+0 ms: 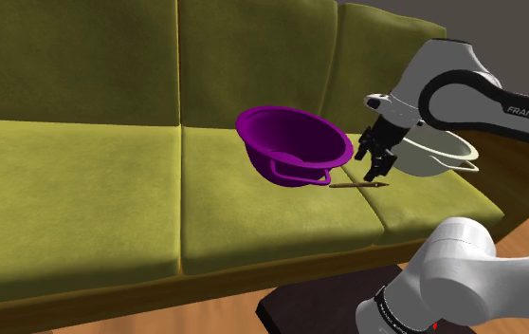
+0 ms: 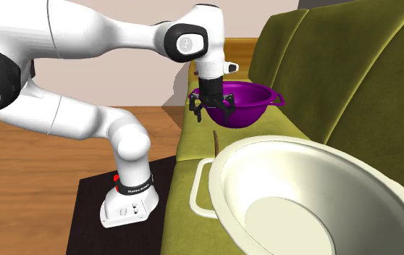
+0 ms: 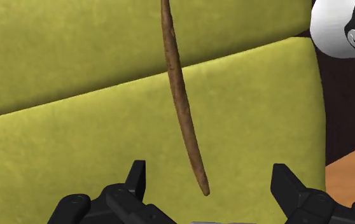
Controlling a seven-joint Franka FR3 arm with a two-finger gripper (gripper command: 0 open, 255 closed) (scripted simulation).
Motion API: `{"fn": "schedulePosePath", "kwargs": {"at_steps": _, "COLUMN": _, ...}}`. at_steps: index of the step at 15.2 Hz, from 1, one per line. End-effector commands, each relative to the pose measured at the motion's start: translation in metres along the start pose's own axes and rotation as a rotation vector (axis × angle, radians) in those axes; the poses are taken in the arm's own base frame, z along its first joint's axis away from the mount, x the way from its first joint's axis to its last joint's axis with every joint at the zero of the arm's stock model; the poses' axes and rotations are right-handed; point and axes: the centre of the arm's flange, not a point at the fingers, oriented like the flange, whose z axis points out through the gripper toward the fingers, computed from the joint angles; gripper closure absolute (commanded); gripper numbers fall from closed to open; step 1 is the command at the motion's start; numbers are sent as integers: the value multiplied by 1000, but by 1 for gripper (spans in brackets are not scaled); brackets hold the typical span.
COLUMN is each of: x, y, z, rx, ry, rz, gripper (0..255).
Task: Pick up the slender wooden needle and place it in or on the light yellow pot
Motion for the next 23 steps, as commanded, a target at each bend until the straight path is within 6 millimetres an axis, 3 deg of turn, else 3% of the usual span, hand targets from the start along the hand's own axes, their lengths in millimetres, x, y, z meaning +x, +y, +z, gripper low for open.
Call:
{"fn": "schedulePosePath", "kwargs": {"at_steps": 1, "x": -17, "y": 11, "z": 18, "rx": 8, "ry": -5, "rz": -147, "gripper": 0}}
{"fn": "schedulePosePath", "kwargs": {"at_steps": 3, "x": -28, "y": 22, "z": 32, "rx": 14, "ry": -9, "rz": -255, "gripper": 0}}
{"fn": "schedulePosePath", "kwargs": {"at_steps": 10, "x": -28, "y": 22, "z": 69, "rx": 14, "ry": -9, "rz": -255, "gripper": 0}}
{"fn": "schedulePosePath", "kwargs": {"at_steps": 18, "x": -28, "y": 22, "z": 72, "rx": 14, "ry": -9, "rz": -255, "gripper": 0}}
{"fn": "schedulePosePath", "kwargs": {"at_steps": 19, "x": -28, "y": 22, "z": 72, "rx": 14, "ry": -9, "rz": -255, "gripper": 255}}
{"fn": "schedulePosePath", "kwargs": {"at_steps": 23, "x": -29, "y": 22, "z": 72, "rx": 14, "ry": -9, "rz": -255, "gripper": 255}}
